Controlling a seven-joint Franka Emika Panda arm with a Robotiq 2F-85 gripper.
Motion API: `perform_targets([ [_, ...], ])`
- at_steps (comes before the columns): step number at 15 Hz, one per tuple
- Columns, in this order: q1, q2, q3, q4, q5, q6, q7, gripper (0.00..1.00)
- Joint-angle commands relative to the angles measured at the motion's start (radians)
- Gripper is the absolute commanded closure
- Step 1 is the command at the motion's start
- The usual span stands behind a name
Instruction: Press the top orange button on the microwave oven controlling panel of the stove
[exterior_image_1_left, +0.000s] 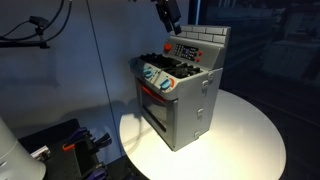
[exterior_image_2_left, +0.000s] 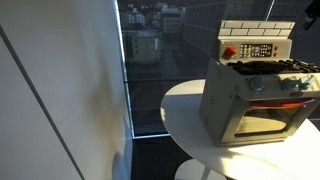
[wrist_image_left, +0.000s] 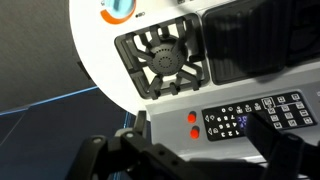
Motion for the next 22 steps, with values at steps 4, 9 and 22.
perform_targets([
  [4, 0.013, 0.146, -0.047, 0.154, 0.011, -0.130, 0.024, 0.00],
  [9, 0.023, 0.265, -0.081, 0.263, 0.006, -0.176, 0.060, 0.00],
  [22, 0.079, 0.415, -0.147, 0.398, 0.031, -0.150, 0.074, 0.00],
])
